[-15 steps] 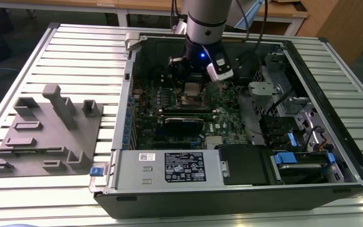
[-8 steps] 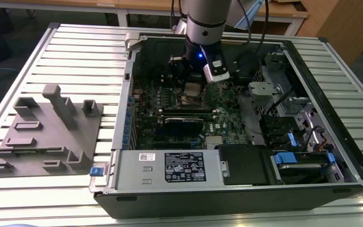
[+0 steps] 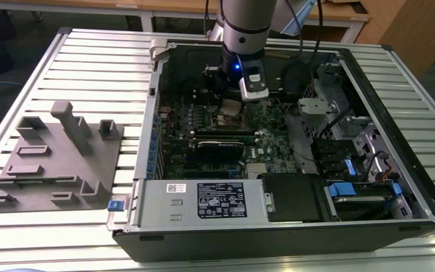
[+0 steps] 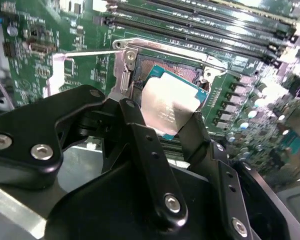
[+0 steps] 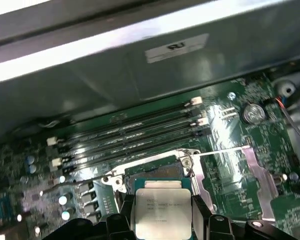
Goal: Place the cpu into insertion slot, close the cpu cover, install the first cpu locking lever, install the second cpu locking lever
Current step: 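Place the cpu into insertion slot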
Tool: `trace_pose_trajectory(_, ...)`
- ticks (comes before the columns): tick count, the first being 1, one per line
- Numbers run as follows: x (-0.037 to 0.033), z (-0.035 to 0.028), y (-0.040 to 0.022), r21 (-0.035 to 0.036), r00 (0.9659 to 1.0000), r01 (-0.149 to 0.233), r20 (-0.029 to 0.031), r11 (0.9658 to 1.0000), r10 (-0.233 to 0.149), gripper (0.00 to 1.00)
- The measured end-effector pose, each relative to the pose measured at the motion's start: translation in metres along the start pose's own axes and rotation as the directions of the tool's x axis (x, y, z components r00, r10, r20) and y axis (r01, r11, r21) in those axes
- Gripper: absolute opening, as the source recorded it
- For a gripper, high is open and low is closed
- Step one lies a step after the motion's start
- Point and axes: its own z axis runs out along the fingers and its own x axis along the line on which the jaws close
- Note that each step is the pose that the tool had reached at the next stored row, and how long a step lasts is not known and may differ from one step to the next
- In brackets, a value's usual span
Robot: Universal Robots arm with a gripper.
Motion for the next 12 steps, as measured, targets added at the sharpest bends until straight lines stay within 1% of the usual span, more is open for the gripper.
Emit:
trace_pose_trajectory(2,0.0,0.0002,0.0,-0.0003,0.9994,-0.036,0.0032,0.9994,0.036,0.54)
trace_pose_trajectory(4,0.0,0.0003,-0.0001,-0.0008,0.9977,-0.068,0.006,0.9977,0.068,0.54)
trace_pose_trajectory(9,0.0,0.0003,0.0,-0.0009,0.9974,-0.072,0.0065,0.9974,0.072,0.54)
trace_pose_trajectory(10,0.0,0.0004,-0.0001,-0.001,0.9964,-0.084,0.0076,0.9964,0.084,0.54)
trace_pose_trajectory(12,0.0,0.0005,0.0,-0.0017,0.9927,-0.12,0.0107,0.9928,0.12,0.54)
